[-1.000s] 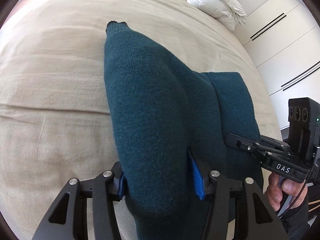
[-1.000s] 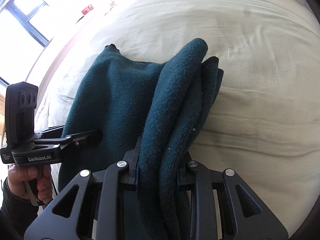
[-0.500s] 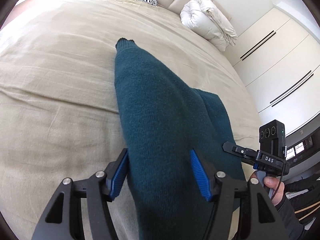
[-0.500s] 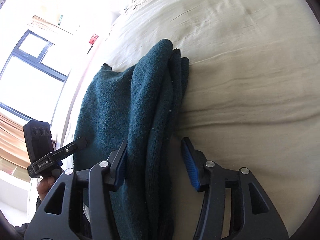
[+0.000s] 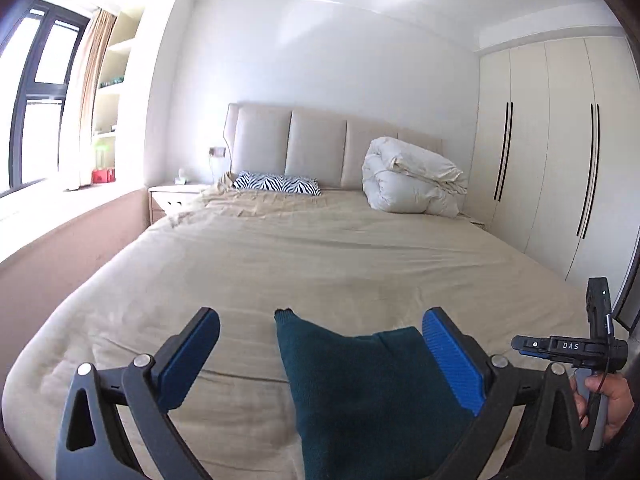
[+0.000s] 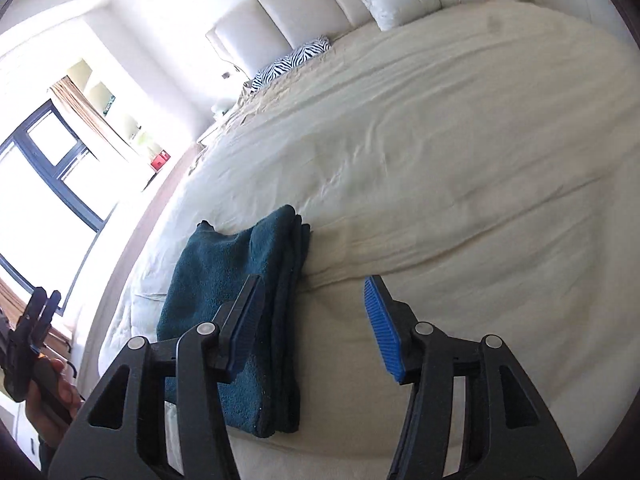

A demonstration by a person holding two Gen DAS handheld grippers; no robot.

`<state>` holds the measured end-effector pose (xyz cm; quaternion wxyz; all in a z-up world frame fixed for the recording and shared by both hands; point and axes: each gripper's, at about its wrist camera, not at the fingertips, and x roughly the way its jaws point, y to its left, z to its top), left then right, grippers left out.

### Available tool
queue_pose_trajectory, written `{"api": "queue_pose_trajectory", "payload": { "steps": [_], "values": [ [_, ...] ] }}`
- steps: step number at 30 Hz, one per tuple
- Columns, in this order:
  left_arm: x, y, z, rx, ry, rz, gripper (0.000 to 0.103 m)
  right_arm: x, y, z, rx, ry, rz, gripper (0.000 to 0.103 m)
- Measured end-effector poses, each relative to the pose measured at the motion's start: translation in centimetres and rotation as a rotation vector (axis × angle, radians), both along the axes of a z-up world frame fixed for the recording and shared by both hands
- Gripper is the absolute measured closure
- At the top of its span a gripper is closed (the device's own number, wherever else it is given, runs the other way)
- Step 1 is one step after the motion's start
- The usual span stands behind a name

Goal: Fold small clothes

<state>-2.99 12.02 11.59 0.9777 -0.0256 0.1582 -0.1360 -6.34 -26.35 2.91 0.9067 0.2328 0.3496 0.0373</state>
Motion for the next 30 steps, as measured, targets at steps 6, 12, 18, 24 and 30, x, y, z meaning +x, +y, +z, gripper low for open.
{"api": "queue_pose_trajectory", "payload": {
  "steps": [6, 12, 18, 24, 30],
  "values": [
    [-3.3, -1.6, 6.0, 0.154, -0.144, 0.156, 0.0, -5.1, 3.7, 10.8, -0.313, -0.359, -0.09, 0.005],
    [-2.4, -0.5, 7.7, 0.104, -0.027, 0.13, 0.0, -8.7, 4.9, 17.4, -0.321, -0.55, -0.187, 0.0],
    [-0.4, -0.9, 0.6, 0.116, 0.276, 0.14, 0.0, -8.5, 6.1, 16.7, -0.288, -0.334, -0.14, 0.0],
    [0.3, -2.2, -7.8, 0.171, 0.512, 0.126, 0.0, -6.1, 9.7, 10.3, -0.365, -0.083, -0.065, 0.0],
    [0.4, -2.5, -10.7, 0.2, 0.604, 0.126, 0.0, -4.1, 13.0, 3.6, -0.406, 0.122, 0.027, 0.0]
  ]
}}
